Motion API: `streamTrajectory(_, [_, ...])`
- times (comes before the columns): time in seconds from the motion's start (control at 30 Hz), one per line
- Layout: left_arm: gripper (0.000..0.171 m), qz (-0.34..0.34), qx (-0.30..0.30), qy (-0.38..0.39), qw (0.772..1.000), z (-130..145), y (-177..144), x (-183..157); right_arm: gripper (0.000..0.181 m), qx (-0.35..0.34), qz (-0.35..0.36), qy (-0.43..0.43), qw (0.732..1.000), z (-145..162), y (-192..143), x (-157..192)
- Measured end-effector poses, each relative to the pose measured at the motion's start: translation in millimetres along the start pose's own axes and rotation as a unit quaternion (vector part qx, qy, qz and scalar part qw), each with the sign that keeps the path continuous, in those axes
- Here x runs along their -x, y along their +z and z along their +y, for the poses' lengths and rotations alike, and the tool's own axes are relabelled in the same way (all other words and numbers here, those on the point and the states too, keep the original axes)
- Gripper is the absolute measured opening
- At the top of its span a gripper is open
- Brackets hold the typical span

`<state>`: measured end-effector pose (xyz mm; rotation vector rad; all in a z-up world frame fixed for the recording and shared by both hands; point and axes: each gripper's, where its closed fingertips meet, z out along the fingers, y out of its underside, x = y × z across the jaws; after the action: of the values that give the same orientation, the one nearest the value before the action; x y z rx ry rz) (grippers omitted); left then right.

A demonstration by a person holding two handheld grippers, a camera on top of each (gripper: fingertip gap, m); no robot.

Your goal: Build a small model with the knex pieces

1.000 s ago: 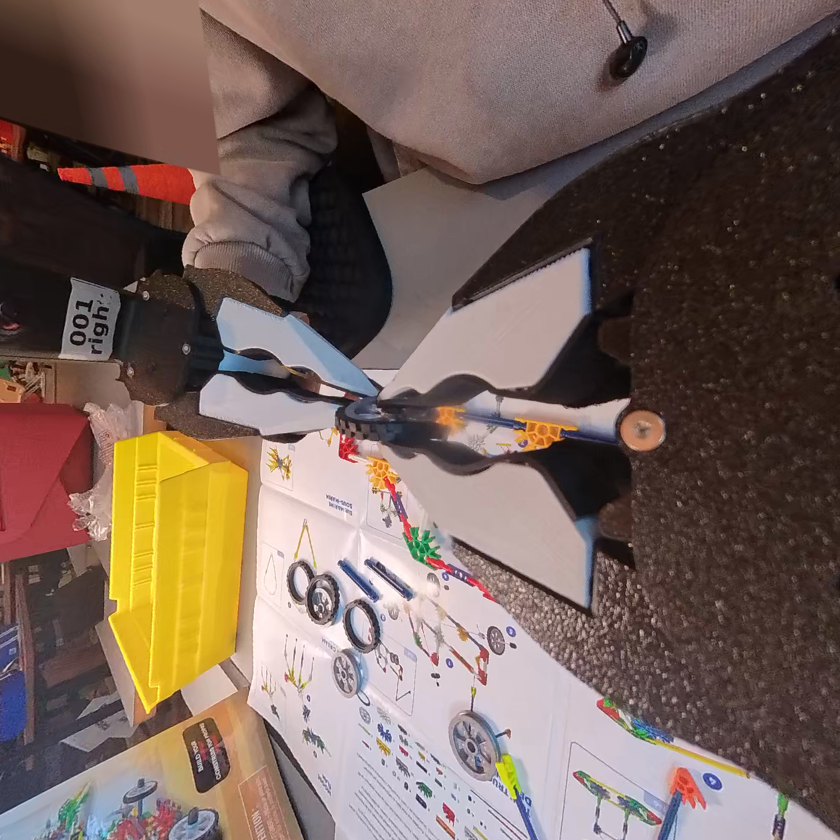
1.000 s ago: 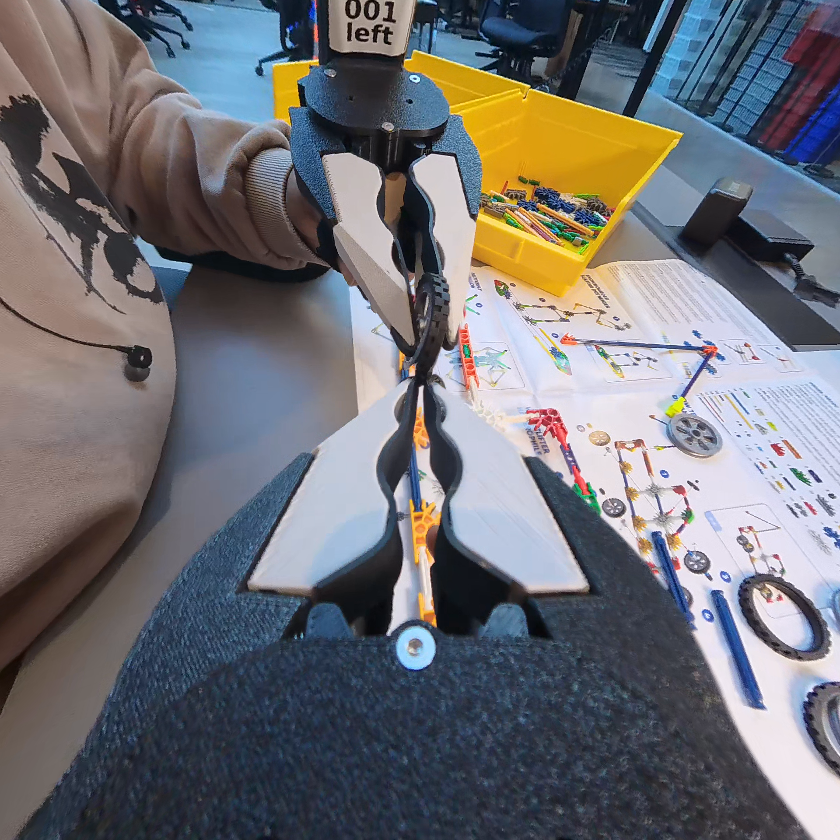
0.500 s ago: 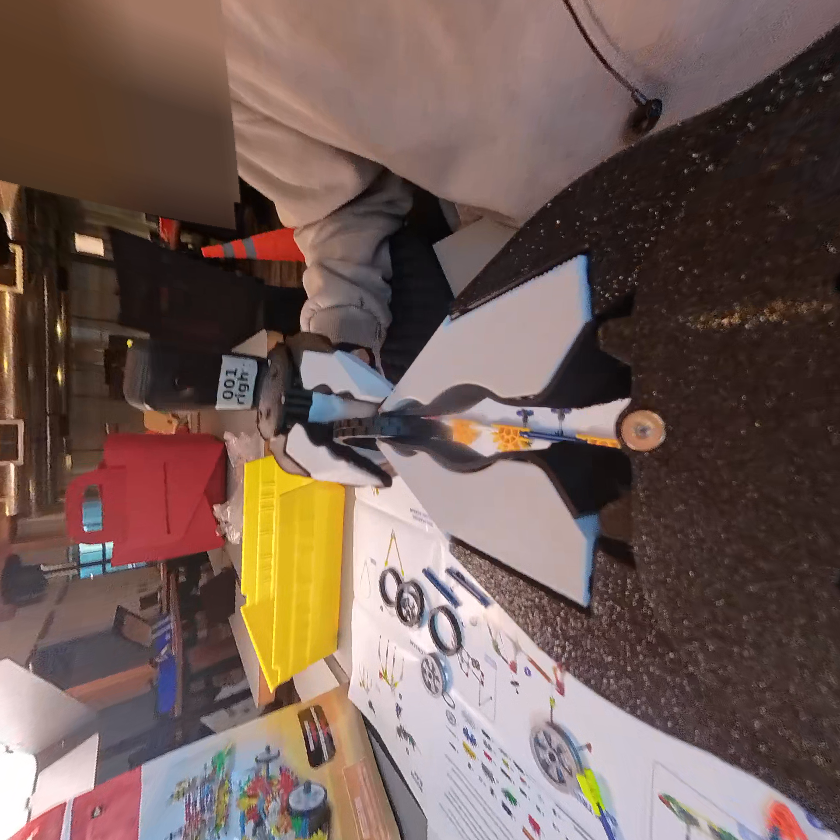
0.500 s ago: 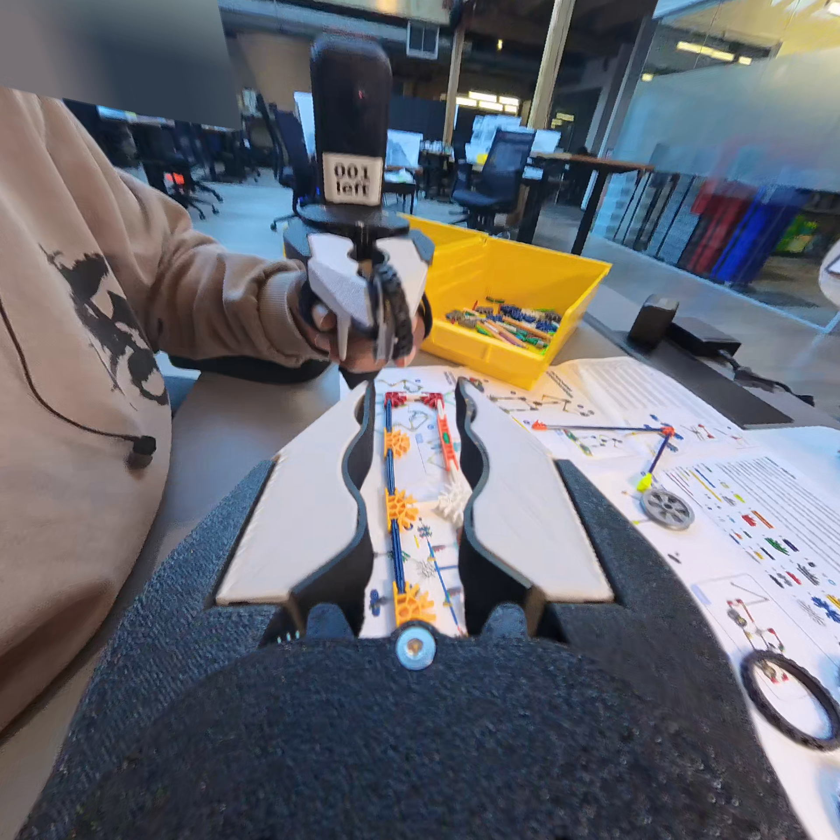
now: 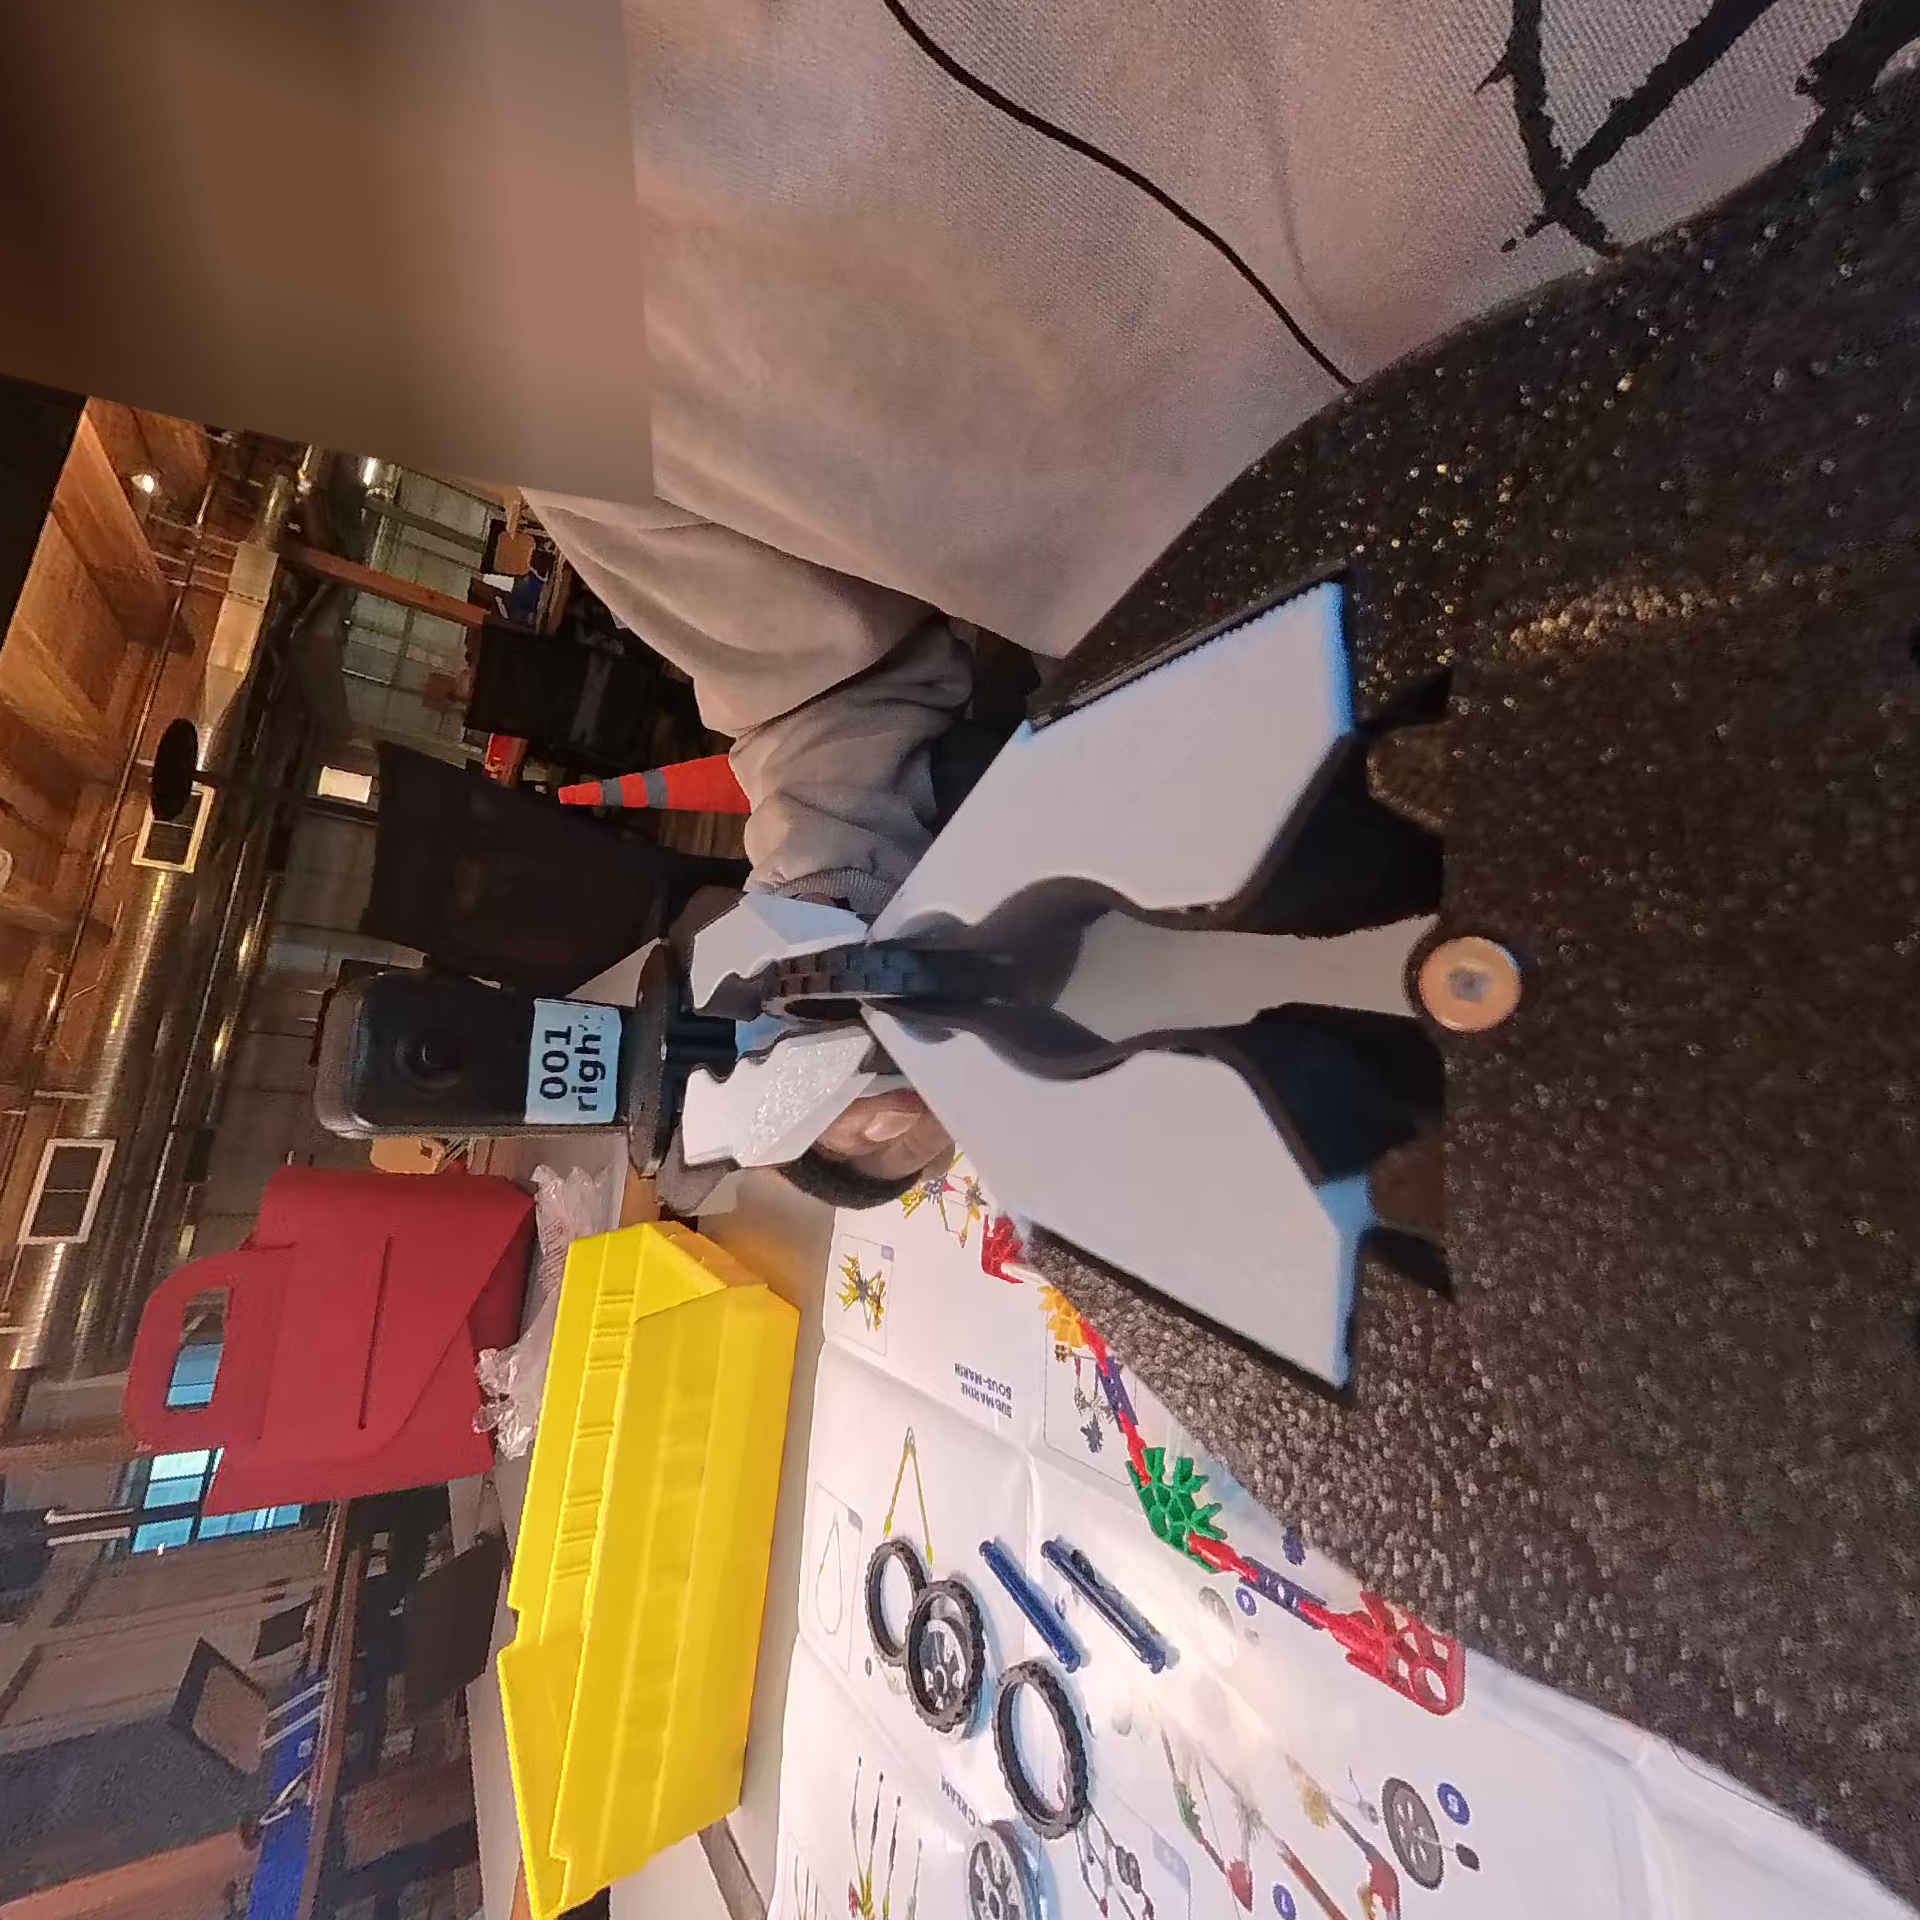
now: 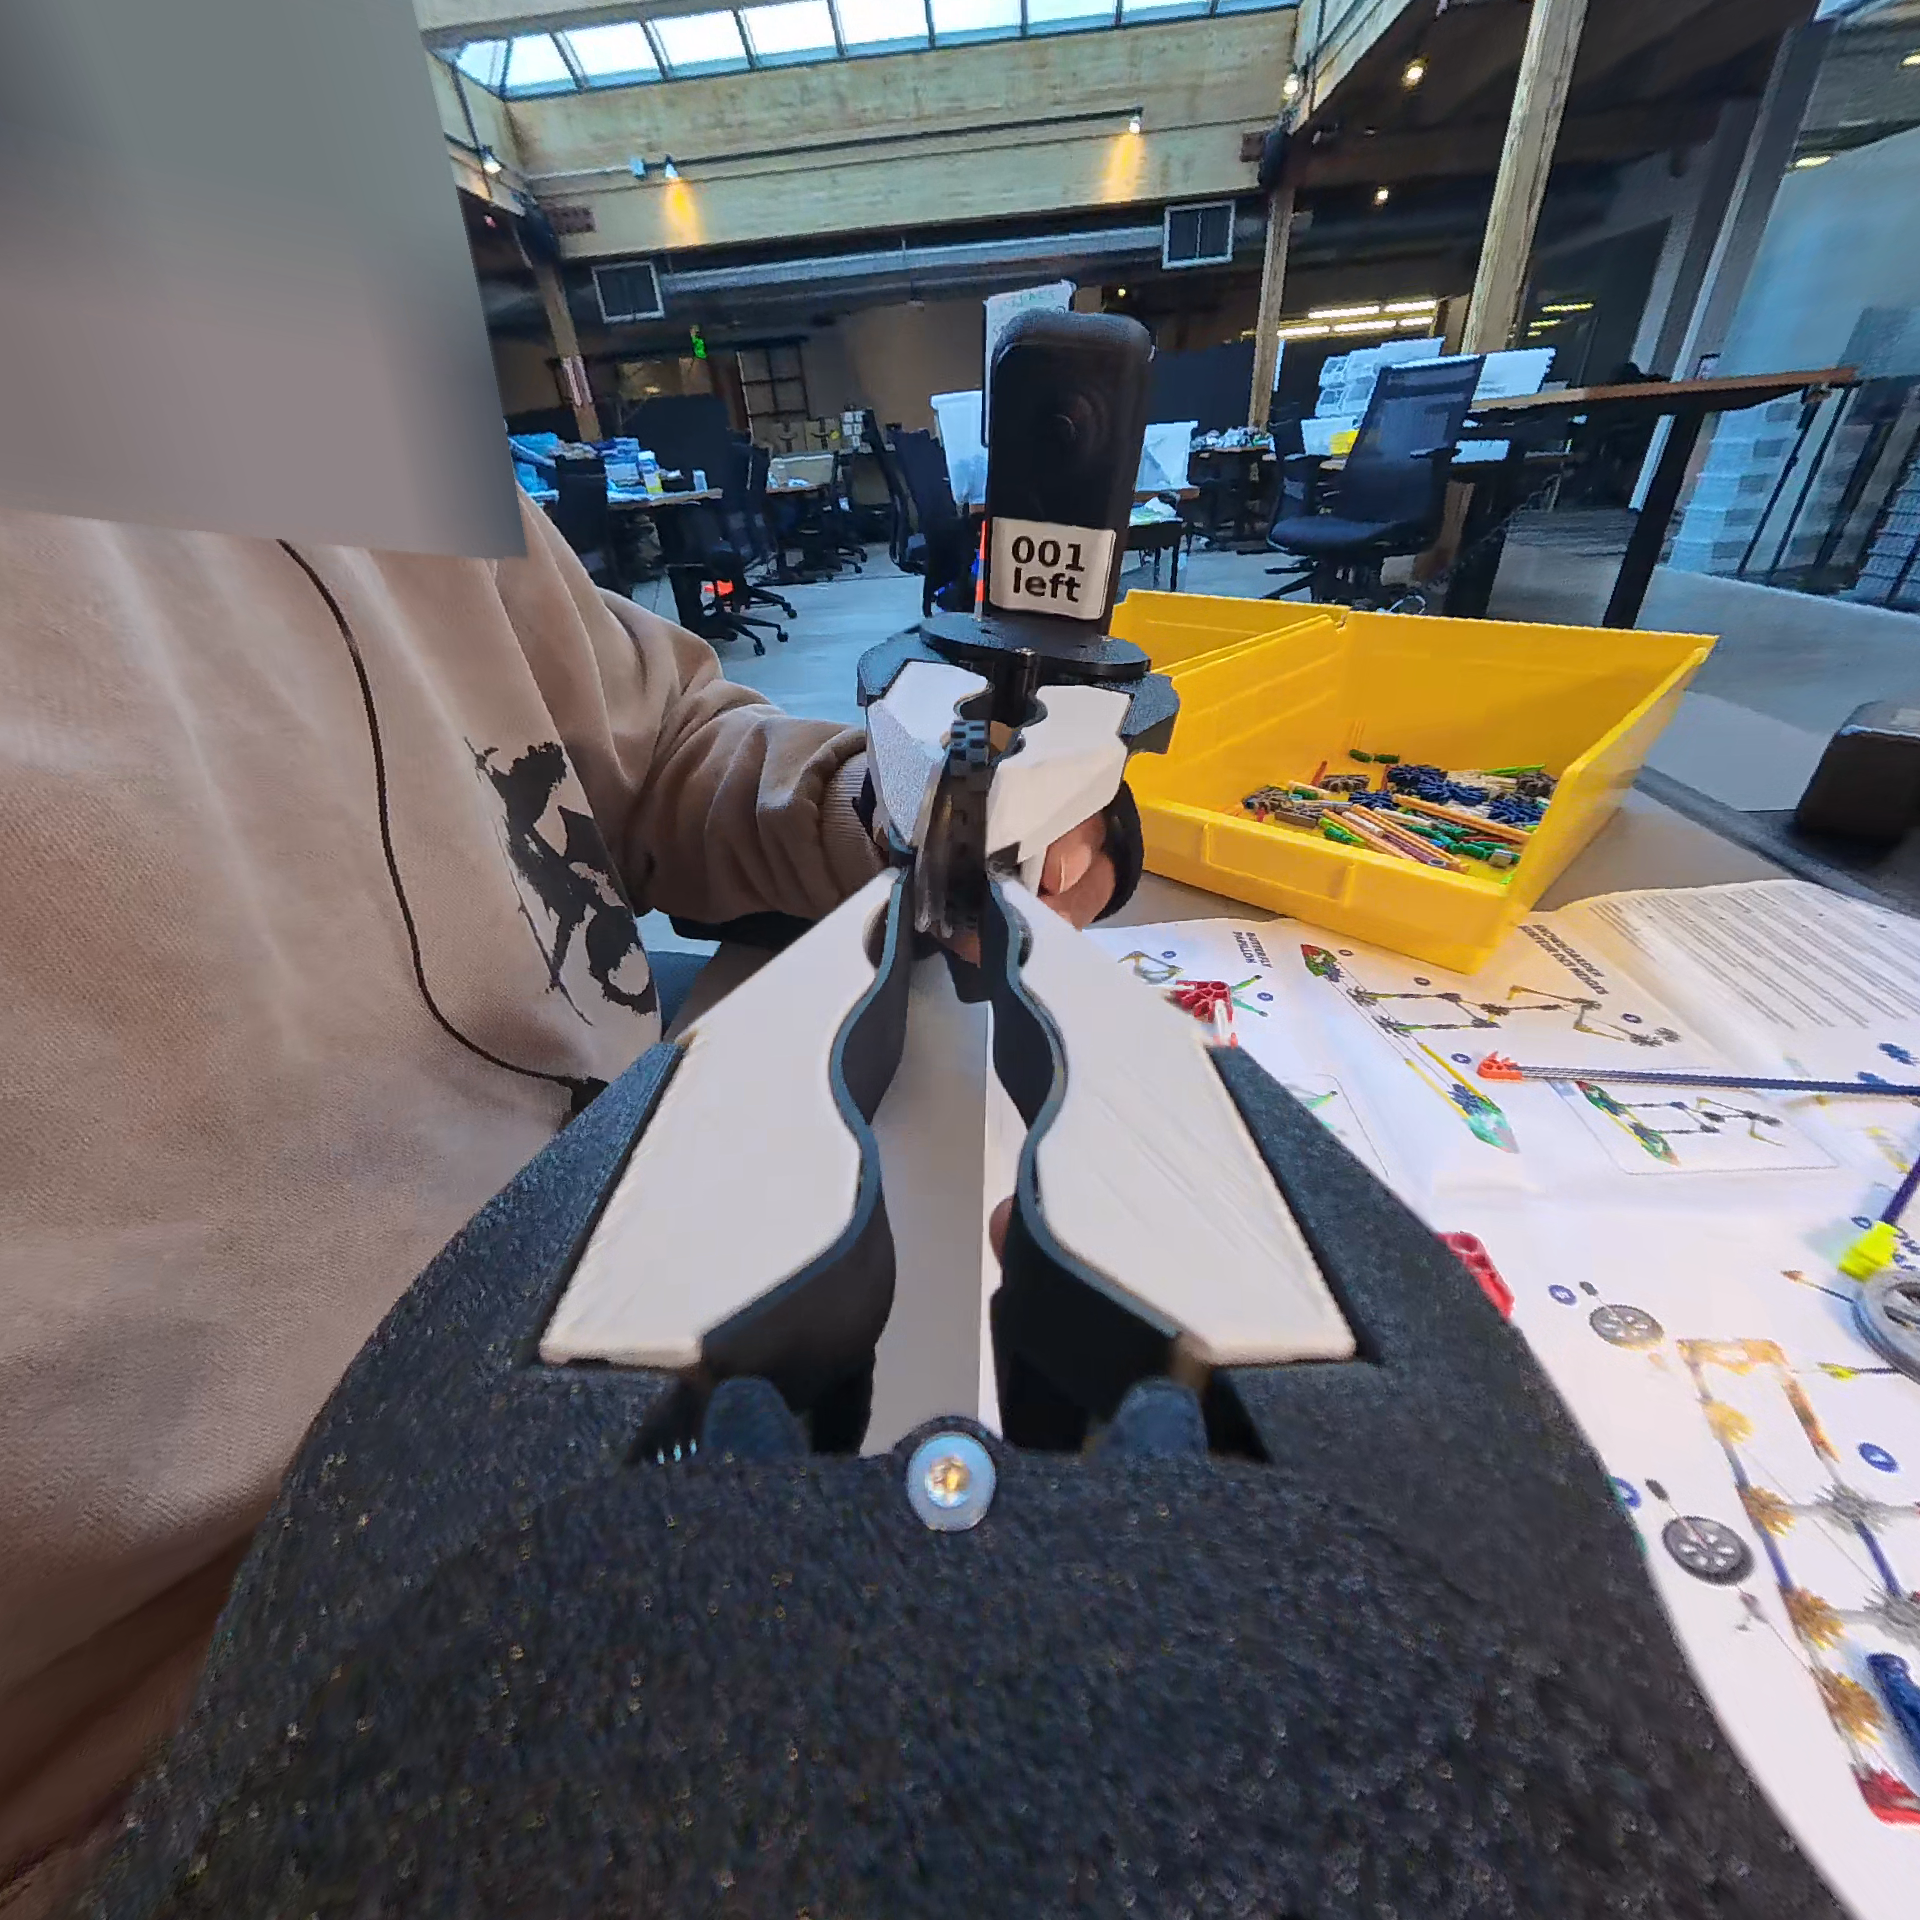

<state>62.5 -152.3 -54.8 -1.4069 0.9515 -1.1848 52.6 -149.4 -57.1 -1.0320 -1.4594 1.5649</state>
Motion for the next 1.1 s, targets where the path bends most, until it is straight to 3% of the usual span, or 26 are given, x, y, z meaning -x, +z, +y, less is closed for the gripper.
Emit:
streamTrajectory(0.13, [0.004, -0.029, 0.024, 0.021, 0.999, 1.3, -2.4, 6.9, 0.009, 0.02, 0.022, -0.007, 1.0, 1.9, 0.7, -4.6])
streamTrajectory(0.23, [0.006, -0.081, 0.061, 0.085, 0.991, 8.5, -4.5, 17.1, 0.009, 0.047, 0.059, -0.029, 0.997, 9.1, -0.1, -13.2])
streamTrajectory(0.3, [0.008, -0.106, 0.078, 0.127, 0.983, 14.3, -7.3, 22.7, 0.01, 0.083, 0.097, -0.08, 0.989, 15.3, 0.8, -18.2])
streamTrajectory(0.4, [0.015, -0.124, 0.08, 0.127, 0.981, 19.1, -13.6, 30.4, 0.009, 0.134, 0.161, -0.221, 0.953, 19.1, 3.1, -22.6])
streamTrajectory(0.47, [0.019, -0.11, 0.06, 0.082, 0.989, 17.4, -18.6, 31.9, 0.009, 0.149, 0.189, -0.292, 0.926, 20.7, 2.1, -24.7])
streamTrajectory(0.6, [0.038, -0.039, -0.026, -0.107, 0.993, 3.7, -34.0, 38.2, 0.01, 0.166, 0.238, -0.41, 0.865, 20.9, -6.2, -35.2])
streamTrajectory(0.73, [0.039, -0.004, -0.064, -0.297, 0.953, 13.9, -33.0, 53.9, 0.01, 0.197, 0.249, -0.506, 0.802, 30.4, -2.5, -39.0])
streamTrajectory(0.83, [0.029, 0.024, -0.062, -0.366, 0.928, 25.7, -25.5, 51.3, 0.01, 0.209, 0.249, -0.548, 0.771, 36.2, 0.5, -40.8])
streamTrajectory(1.0, [0.015, -0.002, -0.046, -0.362, 0.931, 34.7, -23.1, 55.3, 0.011, 0.228, 0.256, -0.551, 0.761, 44.2, -1.5, -49.3])
streamTrajectory(1.1, [0.004, -0.05, -0.035, -0.328, 0.943, 39.8, -25.7, 65.7, 0.018, 0.218, 0.256, -0.484, 0.808, 49.9, 1.7, -51.9])
